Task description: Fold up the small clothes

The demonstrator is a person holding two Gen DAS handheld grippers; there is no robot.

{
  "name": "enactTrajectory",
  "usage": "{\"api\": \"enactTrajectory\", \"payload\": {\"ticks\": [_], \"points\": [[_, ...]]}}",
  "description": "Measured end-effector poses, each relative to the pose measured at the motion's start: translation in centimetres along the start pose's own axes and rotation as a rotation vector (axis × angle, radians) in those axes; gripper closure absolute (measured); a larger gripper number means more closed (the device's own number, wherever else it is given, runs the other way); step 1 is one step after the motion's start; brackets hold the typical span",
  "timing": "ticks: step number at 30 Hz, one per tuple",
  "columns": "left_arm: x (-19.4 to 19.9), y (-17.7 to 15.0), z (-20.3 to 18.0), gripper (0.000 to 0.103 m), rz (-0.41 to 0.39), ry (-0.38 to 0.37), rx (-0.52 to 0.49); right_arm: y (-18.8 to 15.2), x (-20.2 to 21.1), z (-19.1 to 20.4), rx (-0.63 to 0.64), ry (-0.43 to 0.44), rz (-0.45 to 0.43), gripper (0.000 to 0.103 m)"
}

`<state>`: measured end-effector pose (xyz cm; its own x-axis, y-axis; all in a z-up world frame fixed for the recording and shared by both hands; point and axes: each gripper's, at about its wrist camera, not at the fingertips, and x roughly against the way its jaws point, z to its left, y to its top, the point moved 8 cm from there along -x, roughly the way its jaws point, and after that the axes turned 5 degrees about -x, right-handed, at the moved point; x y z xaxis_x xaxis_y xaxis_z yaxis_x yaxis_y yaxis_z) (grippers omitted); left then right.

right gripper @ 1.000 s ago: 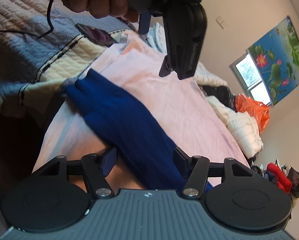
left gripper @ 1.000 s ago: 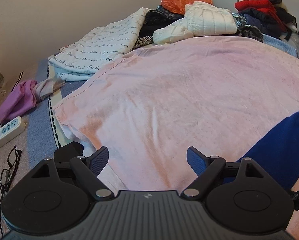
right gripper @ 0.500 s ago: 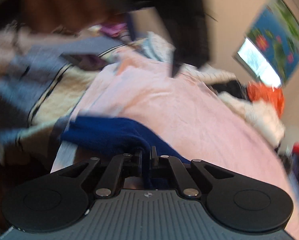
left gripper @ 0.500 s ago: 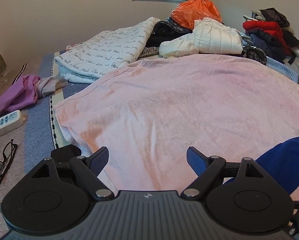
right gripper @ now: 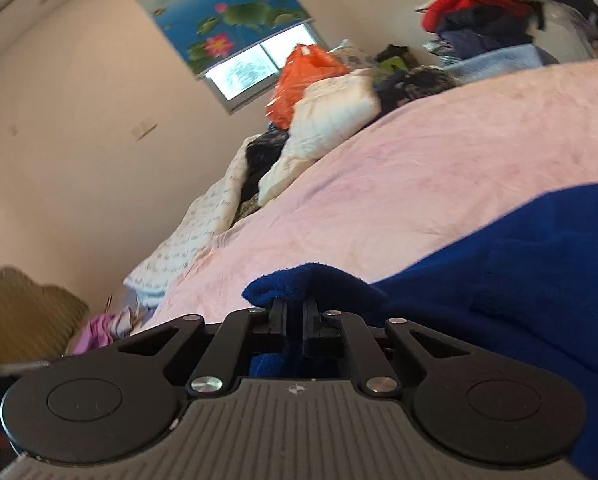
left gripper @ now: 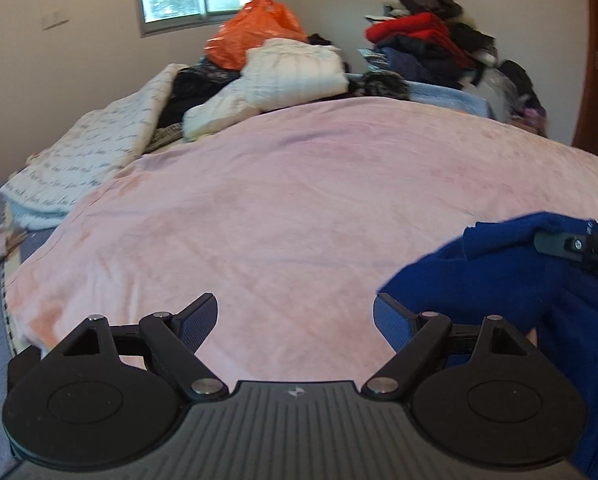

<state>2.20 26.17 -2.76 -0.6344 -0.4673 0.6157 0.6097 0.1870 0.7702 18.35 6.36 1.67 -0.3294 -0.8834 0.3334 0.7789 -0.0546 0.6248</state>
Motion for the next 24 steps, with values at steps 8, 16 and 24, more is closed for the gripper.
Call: {"api": "enactTrajectory", "payload": {"ticks": [8,16,24], "points": [[-1.0,-1.3,-11.9,0.017,-0.096,-0.106,-0.398,-2.4,1.7,-8.5,-0.197,-0.095,0.072,0.077],[-3.2,-3.3,-15.6,0.017,-0.081,-0.133,-0.515,-2.2,2.3,-5.2,0.258,-0.365,0.021,0.050],[-3.4,-4.1,-15.8,0.017,-0.069,-0.157,-0.487,-2.7,-2.8,0.6,0.661,-0.370,0.099,0.031]]}}
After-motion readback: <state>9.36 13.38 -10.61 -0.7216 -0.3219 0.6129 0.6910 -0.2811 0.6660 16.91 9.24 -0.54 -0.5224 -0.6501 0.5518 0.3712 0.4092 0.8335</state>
